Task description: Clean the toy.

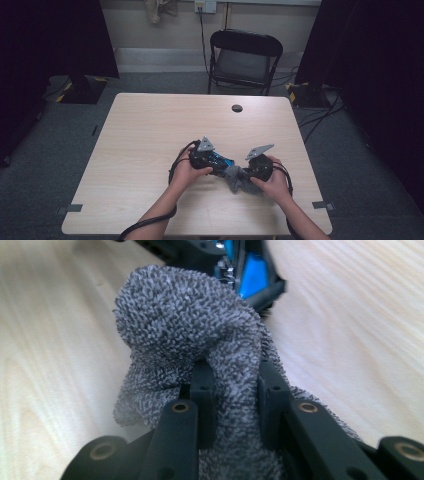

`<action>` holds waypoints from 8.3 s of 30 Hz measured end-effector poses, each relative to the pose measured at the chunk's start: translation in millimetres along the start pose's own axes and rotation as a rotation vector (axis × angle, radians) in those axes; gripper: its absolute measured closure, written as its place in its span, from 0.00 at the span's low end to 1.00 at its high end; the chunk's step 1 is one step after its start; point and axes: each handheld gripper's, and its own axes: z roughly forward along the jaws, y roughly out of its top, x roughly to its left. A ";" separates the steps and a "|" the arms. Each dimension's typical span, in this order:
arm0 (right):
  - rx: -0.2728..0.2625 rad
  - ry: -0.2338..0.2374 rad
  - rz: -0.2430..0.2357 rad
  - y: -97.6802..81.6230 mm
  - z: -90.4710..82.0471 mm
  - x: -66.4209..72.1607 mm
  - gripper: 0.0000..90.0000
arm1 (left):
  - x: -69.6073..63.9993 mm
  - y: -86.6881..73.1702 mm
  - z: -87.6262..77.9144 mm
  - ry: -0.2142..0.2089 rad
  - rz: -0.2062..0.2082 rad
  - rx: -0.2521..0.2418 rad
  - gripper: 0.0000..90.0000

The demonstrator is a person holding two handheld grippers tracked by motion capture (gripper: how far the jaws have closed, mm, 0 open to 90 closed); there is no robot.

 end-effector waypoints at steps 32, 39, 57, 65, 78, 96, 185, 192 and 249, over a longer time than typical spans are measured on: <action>-0.023 -0.083 0.072 6.7 2.7 -24.3 0.83 | 0.0 -0.9 -0.3 -0.001 0.001 -0.006 0.20; -0.024 -0.115 0.086 12.0 5.8 -28.1 0.83 | -0.3 -1.4 -0.6 0.002 0.001 -0.008 0.20; -0.027 -0.188 0.071 19.4 3.4 -35.6 0.83 | -0.9 -2.2 -0.3 0.000 0.001 -0.015 0.20; -0.063 -0.185 0.093 15.6 -13.7 -41.6 0.83 | -1.7 -1.9 0.7 -0.006 0.003 -0.018 0.20; -0.093 -0.159 0.066 5.0 -32.2 -30.7 0.83 | -1.7 -2.5 0.6 -0.006 0.002 -0.022 0.20; -0.097 -0.046 0.003 -3.1 -41.3 2.4 0.83 | -2.0 -2.5 1.0 -0.008 0.001 -0.024 0.20; -0.037 -0.102 0.128 8.4 5.2 -25.5 0.82 | -0.4 -6.5 -0.5 0.000 -0.003 -0.048 0.20; -0.041 -0.119 0.146 12.1 6.7 -32.6 0.82 | -0.4 -7.1 -0.3 -0.002 -0.006 -0.054 0.20; -0.035 -0.250 0.180 0.8 -2.9 -55.9 0.69 | 6.9 -5.0 -25.3 -0.011 0.008 0.002 0.18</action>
